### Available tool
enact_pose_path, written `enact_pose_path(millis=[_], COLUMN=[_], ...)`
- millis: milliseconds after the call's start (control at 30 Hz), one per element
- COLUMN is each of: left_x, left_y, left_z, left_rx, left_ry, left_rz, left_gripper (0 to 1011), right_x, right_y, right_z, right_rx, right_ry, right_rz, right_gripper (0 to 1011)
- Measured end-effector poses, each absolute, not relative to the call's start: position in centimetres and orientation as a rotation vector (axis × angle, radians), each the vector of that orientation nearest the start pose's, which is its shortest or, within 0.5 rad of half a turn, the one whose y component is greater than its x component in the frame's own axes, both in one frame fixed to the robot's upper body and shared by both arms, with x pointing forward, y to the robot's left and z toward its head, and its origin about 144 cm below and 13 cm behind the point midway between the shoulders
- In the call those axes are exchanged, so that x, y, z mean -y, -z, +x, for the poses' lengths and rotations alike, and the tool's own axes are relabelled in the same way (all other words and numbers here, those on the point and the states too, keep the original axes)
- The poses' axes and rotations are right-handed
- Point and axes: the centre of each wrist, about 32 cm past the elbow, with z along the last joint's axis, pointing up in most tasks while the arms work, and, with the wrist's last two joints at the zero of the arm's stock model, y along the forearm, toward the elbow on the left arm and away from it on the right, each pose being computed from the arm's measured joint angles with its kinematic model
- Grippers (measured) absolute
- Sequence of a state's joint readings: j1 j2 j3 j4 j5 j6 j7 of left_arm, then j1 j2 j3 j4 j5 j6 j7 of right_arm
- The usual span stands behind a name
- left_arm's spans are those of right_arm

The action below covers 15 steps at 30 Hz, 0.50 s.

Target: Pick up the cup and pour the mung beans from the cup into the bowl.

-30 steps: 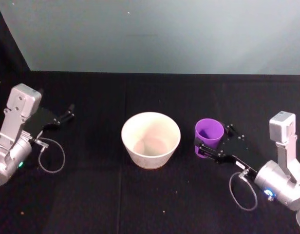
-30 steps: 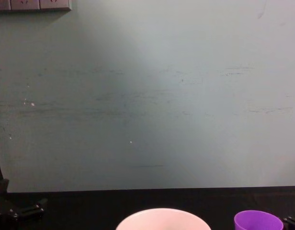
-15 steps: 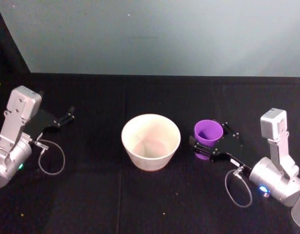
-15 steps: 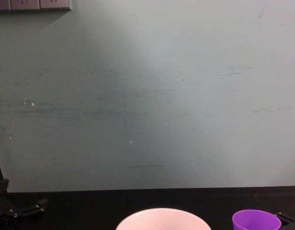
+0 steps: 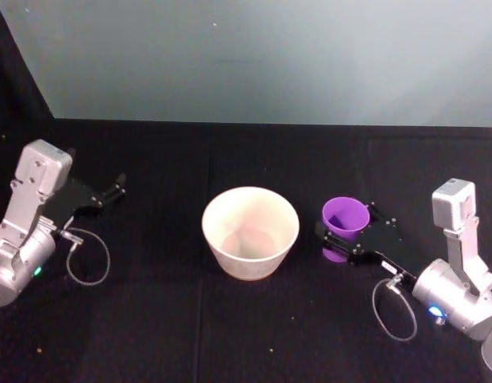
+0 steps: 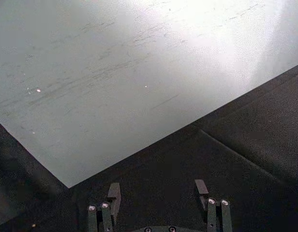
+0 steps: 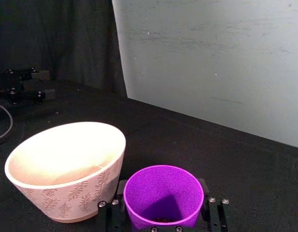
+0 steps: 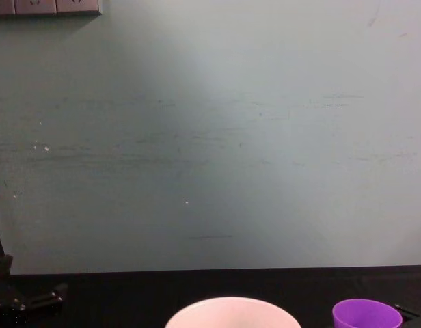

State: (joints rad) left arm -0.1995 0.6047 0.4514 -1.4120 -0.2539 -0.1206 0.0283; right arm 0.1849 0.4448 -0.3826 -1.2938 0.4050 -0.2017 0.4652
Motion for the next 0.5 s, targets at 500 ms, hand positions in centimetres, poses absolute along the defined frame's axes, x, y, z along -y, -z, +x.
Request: enact_pose_path(millis=[500], left_x=[-30.97], left_y=[-113.98], left_z=[48.86], left_rx=[0.285], left_ry=[-1.248], left_rz=[0.304], left_gripper=[1000], right_x=[28.81], right_y=[-111.35], right_z=[48.67], right_rx=[0.065], right_ry=[0.876], right_rz=[-0.087], right_gripper=[752])
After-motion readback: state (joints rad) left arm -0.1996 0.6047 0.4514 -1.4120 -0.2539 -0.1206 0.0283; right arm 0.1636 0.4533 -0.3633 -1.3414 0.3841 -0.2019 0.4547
